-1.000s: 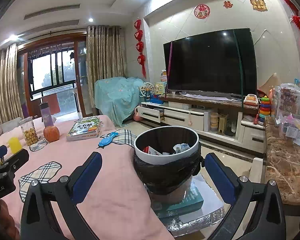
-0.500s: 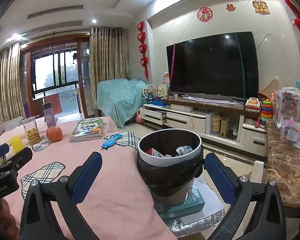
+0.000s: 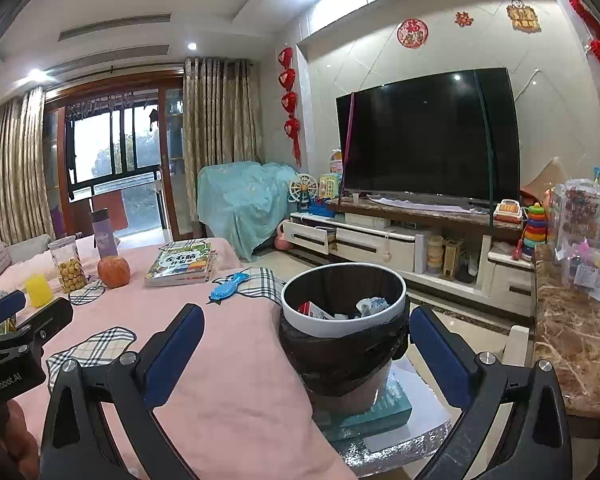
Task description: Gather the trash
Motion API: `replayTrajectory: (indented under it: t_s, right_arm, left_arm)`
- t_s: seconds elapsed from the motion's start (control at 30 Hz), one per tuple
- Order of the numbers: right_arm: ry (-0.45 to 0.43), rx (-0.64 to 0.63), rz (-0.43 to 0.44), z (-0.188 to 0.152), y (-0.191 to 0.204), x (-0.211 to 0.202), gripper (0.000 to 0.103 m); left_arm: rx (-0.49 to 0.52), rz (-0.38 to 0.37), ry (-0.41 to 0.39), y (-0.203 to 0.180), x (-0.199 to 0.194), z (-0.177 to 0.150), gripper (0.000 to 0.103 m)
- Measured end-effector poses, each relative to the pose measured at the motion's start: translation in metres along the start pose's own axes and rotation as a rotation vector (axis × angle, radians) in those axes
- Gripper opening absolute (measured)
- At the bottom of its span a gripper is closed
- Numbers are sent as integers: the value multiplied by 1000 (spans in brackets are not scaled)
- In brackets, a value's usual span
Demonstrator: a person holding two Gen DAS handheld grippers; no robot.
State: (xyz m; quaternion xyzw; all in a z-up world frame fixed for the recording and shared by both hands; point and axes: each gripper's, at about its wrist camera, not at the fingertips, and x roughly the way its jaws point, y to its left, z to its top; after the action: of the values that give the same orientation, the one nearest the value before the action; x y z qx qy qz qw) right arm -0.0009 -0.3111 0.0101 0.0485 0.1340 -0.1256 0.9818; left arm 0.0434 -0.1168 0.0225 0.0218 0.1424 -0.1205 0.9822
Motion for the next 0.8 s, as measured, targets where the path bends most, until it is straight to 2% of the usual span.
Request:
replayTrajectory:
  t_s: [0.8]
  right_arm:
    - [-5, 9, 15, 2, -1, -1, 103]
  left_arm:
    - [-10, -9, 9, 1, 0, -2, 103]
